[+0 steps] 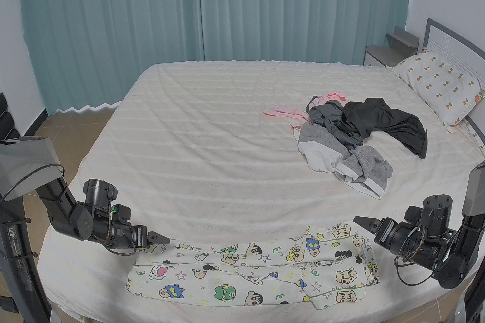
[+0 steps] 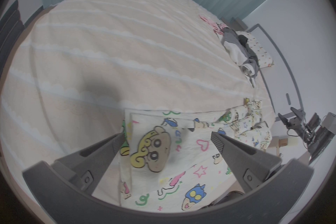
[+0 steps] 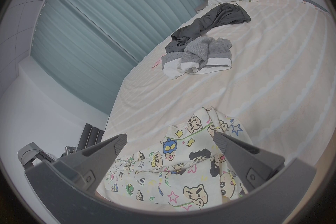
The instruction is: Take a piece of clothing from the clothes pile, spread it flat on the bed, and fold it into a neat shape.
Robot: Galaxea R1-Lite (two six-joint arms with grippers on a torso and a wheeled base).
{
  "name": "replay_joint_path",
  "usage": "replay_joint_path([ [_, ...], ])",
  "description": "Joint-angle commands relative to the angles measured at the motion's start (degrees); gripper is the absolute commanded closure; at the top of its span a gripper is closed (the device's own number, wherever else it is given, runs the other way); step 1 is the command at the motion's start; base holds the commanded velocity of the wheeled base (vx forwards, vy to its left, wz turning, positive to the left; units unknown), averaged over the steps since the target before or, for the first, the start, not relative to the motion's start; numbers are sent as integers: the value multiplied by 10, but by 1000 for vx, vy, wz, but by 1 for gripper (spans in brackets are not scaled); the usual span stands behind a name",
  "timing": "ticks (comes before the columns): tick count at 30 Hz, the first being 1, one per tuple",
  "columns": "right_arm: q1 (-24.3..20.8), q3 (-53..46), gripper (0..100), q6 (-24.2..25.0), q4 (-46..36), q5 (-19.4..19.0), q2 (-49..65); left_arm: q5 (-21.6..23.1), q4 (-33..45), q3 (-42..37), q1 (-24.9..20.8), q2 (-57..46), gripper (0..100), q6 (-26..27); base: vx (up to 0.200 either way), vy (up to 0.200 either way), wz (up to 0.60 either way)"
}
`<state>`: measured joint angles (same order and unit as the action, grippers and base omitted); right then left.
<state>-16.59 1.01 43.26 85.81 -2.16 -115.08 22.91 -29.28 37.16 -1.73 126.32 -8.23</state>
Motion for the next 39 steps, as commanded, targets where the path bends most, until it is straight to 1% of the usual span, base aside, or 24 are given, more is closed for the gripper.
replay_joint_path([
  [1, 0, -9, 0, 0, 1, 0, -1, -12, 0, 0, -10, 4, 100, 0, 0, 0, 0],
  [11, 0, -9, 0, 0, 1, 0, 3, -13, -2, 2, -10, 2, 100, 0, 0, 0, 0],
  [17, 0, -9, 0, 0, 2, 0, 2, -12, -3, 6, -1, -21, 100, -5, 0, 0, 0],
  [21, 0, -9, 0, 0, 2, -1, -3, -2, -10, 9, 6, -44, 100, -6, 0, 0, 0],
  [26, 0, -9, 0, 0, 1, -1, -3, 10, -68, 6, 9, -40, 100, -6, 0, 0, 0],
  [33, 0, -9, 0, 0, 2, -1, -12, 35, -134, 5, 10, -39, 100, -24, 0, 0, 0],
  [39, 0, -9, 0, 0, 5, -1, -18, 38, -198, 2, 10, -20, 100, -26, 0, 0, 0],
])
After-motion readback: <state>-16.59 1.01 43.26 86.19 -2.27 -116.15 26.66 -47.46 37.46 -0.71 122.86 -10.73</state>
